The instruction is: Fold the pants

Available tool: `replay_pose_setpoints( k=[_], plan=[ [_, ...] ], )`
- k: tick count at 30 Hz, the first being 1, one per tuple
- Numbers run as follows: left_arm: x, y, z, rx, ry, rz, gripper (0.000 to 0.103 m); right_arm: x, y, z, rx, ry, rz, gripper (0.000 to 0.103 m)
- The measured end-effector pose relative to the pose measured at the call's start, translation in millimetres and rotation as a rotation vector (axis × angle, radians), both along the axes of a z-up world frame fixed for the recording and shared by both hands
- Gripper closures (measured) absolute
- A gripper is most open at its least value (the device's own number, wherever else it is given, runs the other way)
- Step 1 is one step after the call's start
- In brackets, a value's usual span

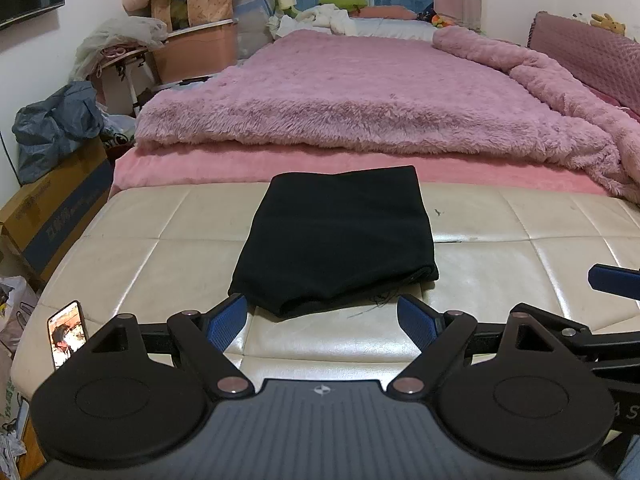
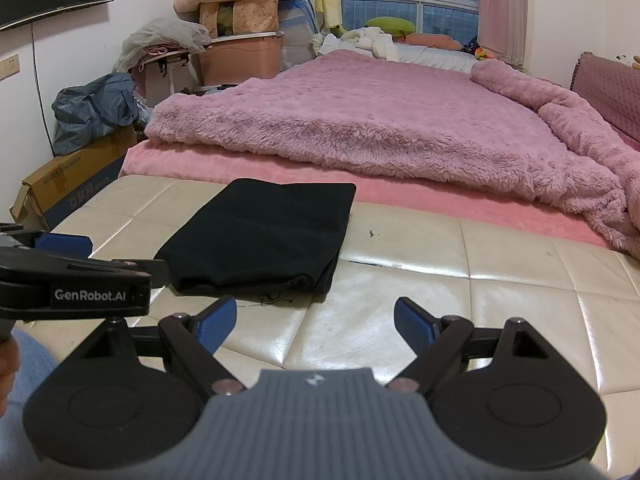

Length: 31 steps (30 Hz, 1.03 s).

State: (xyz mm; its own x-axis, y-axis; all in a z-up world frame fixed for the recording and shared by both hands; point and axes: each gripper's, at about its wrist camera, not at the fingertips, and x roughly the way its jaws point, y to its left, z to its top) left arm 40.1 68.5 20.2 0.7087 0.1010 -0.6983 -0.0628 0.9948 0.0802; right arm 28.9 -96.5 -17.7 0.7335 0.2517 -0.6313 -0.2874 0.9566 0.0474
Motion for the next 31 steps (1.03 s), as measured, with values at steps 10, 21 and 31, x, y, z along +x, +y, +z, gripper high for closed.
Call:
replay_pose_setpoints(
  k=[10,21,31],
  plan=[
    [0.4,0.0,0.2,-0.004,0.000,0.001,0.004,0.9,-0.6,-0.9,0.003,0.000,-0.001,0.021],
    [-2.4,-6.6,2.3,0.029,0.000,0.005,0.004,1.0,-0.7,-0.9,0.003,-0.001,0.000,0.021],
    [-4.5,-4.6,3.8,0.021,-0.015,0.015,0.004,0.1,0.3,-1.1,0.004,0.001,-0.003,0.021]
  ],
)
